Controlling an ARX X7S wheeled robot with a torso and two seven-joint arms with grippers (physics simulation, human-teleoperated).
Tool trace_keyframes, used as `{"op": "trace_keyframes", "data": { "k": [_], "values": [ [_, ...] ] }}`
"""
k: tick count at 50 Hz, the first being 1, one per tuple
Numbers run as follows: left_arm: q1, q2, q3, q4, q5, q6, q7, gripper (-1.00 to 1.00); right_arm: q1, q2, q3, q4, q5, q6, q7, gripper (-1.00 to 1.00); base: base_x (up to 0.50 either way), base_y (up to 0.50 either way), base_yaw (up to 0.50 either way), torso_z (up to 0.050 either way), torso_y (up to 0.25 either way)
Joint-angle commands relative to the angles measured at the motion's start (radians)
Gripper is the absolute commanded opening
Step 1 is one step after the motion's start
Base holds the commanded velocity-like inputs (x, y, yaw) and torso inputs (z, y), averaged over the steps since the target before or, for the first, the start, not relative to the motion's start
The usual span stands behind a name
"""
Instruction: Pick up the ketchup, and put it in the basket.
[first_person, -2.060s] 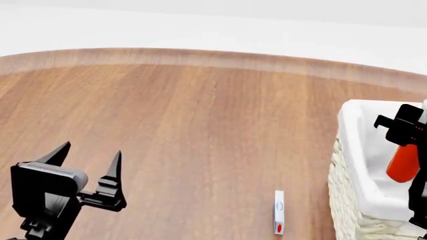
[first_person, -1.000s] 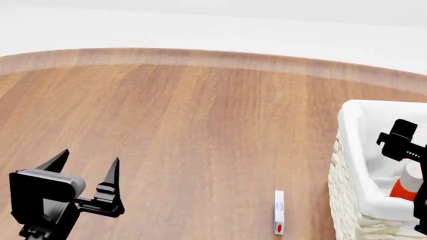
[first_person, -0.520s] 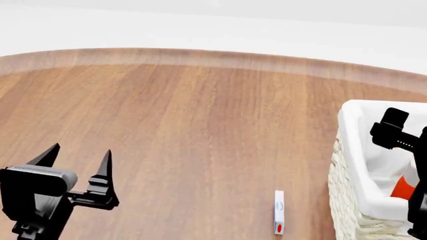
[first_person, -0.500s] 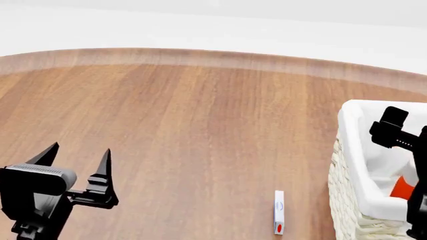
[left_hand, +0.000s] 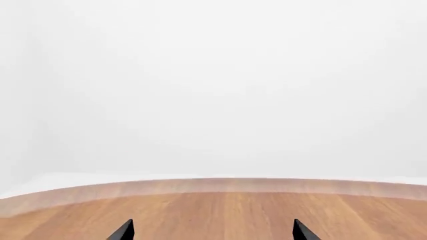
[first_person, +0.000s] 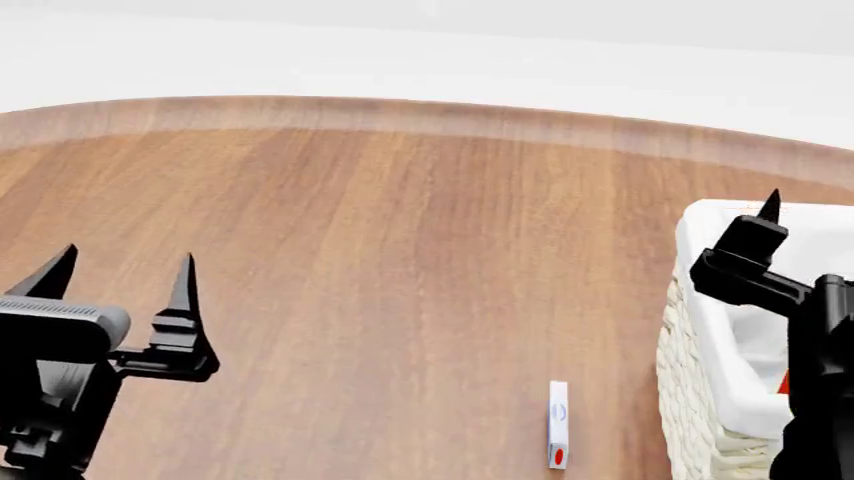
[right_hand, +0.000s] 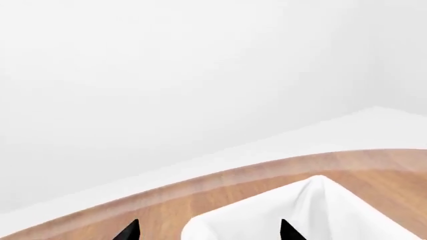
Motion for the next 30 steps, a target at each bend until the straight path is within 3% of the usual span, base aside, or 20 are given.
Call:
{"op": "trace_keyframes", "data": {
  "k": [1, 9, 10, 14, 30],
  "values": [
    [0.027, 0.011, -0.028, 0.146, -0.01, -0.078, -0.019, 1.0, -0.184, -0.09, 0.05, -0.371, 0.016, 0.002, 0.013, 1.0, 0.0, 0.0, 0.0, 0.0, 0.0],
    [0.072, 0.0, -0.026, 0.243, 0.013, -0.059, -0.053, 1.0, -0.311, -0.109, -0.017, -0.589, -0.019, -0.046, 0.033, 1.0, 0.0, 0.0, 0.0, 0.0, 0.0],
    [0.075, 0.005, -0.048, 0.275, -0.046, -0.115, -0.054, 1.0, -0.339, -0.111, -0.041, -0.628, -0.032, -0.056, 0.034, 1.0, 0.0, 0.0, 0.0, 0.0, 0.0],
    [0.092, -0.002, -0.048, 0.334, -0.05, -0.122, -0.064, 1.0, -0.402, -0.129, -0.081, -0.706, -0.036, -0.081, 0.038, 1.0, 0.0, 0.0, 0.0, 0.0, 0.0],
    [0.22, -0.024, -0.048, 0.544, -0.029, -0.095, -0.119, 1.0, -0.581, -0.149, -0.228, -0.872, -0.063, -0.2, 0.08, 1.0, 0.0, 0.0, 0.0, 0.0, 0.0]
  ]
}}
